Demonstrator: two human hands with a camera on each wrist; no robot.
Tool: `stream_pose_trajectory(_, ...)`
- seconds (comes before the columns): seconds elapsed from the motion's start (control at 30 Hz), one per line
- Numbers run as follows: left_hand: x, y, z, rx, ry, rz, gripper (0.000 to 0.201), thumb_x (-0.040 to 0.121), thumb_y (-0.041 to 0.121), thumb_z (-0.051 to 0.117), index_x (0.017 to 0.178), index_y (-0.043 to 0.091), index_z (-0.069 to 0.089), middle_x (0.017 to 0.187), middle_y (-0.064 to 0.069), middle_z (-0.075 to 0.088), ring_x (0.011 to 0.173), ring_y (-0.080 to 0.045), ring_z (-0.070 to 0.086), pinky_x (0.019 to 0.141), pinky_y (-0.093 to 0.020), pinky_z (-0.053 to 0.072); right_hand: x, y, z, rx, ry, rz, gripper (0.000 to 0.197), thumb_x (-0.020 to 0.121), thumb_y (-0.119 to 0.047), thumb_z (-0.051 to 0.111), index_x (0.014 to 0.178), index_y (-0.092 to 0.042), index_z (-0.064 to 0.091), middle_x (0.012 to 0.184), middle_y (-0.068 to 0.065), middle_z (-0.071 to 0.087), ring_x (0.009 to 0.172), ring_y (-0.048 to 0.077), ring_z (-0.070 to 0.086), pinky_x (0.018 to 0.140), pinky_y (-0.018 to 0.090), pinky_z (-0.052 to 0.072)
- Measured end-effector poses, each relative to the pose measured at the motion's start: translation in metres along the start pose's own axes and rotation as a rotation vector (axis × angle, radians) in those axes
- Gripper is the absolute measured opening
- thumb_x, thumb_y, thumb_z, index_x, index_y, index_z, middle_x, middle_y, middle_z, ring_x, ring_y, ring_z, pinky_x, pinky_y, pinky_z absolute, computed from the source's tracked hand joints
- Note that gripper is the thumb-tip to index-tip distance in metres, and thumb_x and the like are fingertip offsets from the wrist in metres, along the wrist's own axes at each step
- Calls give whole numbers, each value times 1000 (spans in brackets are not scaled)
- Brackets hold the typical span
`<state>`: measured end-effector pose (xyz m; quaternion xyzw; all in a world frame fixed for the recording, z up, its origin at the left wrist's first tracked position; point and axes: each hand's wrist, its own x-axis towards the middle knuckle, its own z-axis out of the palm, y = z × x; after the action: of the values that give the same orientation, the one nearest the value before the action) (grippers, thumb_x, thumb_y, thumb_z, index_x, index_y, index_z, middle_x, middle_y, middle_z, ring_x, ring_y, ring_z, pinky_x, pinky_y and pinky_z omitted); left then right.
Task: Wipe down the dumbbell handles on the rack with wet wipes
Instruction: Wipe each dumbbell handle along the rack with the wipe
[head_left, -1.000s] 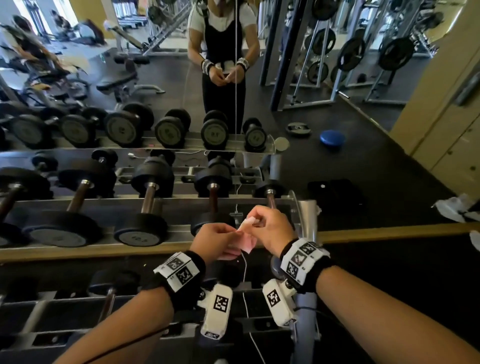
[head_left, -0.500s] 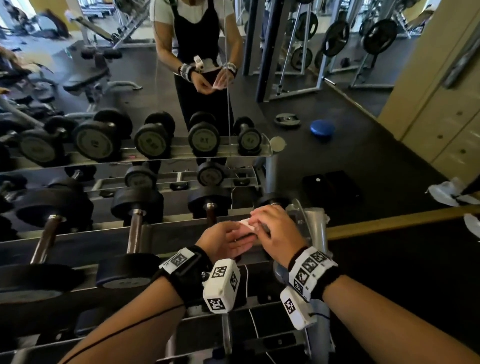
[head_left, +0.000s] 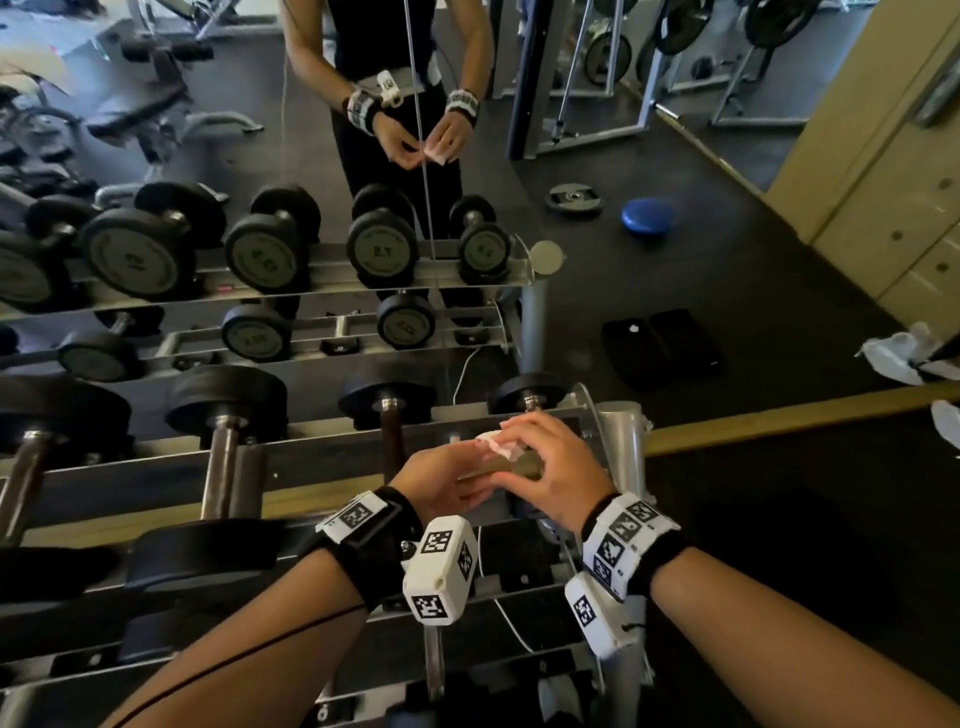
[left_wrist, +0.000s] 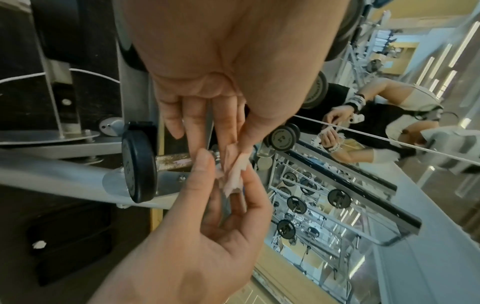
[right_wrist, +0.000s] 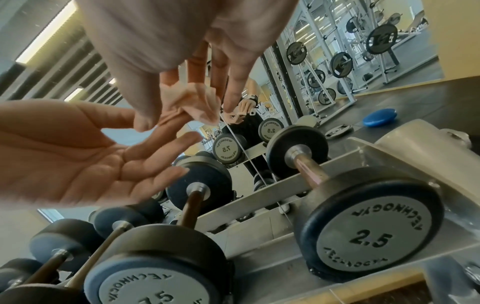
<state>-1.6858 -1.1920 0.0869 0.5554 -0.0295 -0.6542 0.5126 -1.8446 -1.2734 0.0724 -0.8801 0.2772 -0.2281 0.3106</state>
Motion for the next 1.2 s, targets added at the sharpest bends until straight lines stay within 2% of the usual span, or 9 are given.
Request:
stream_pose_trajectory(0.13,20,-8,16,-91,-30,-63,16,94,20,54,99,12,67,92,-5,73,86,-23,65,92,-36,40,3,24,-7,118,-8,94,30,81,-27,78,107,-21,66,110,-11,57,101,5,57,89,20,49)
stream_pose_trajectory(0.3,39,-22,33,18,-87,-56,33,95,32,48,101,22,79,121,1,72,111,-20,61,97,-40,36,8,71,-19,270,3,256,13,86,-30,74,92,-21,67,89,-7,67,83,5,64,74,20,52)
stream_pose_trajectory(0.47,53,-36,43,264,235,148,23,98,24,56,112,24,74,120,-2,70,116,-23,59,102,-41,41,27,118,-27,418,2,438,2,88,-21,72,90,-20,72,84,-5,71,81,9,66,70,15,50)
stream_pose_trajectory(0.57,64,-48,39,339,331,200,22,97,15,60,114,19,72,116,-4,70,105,-20,61,89,-34,45,36,146,-26,457,-22,559,9,89,-15,70,85,-23,70,87,-2,70,82,12,66,61,10,50)
stream_pose_trajectory(0.67,80,-61,38,403,356,205,22,93,15,66,114,18,72,110,-3,70,89,-12,61,71,-25,46,44,167,-19,517,-50,659,15,90,-8,68,82,-21,68,95,10,71,91,26,70,68,26,59)
stream_pose_trajectory(0.77,96,-71,40,446,356,166,22,89,21,73,111,24,72,106,1,73,86,-11,61,65,-24,44,55,184,-8,422,-64,666,9,88,-7,69,84,-15,69,94,15,72,91,34,70,81,47,60)
stream_pose_trajectory(0.9,108,-82,39,348,285,94,14,81,15,81,93,21,76,86,2,77,72,-6,72,55,-18,52,72,195,3,309,-40,599,17,85,-10,73,76,-22,66,79,1,71,79,24,69,73,37,59)
stream_pose_trajectory(1.07,118,-84,31,394,292,28,9,74,16,85,71,22,79,86,-2,78,84,-14,73,82,-28,59,83,198,13,371,8,627,11,83,-21,78,79,-13,71,69,5,72,73,27,72,75,48,60)
stream_pose_trajectory(1.2,123,-83,26,325,237,-48,13,73,16,86,65,23,78,84,-3,77,86,-15,74,83,-28,58,78,197,18,487,6,553,16,83,-23,79,75,-11,73,70,4,73,74,24,72,79,47,60)
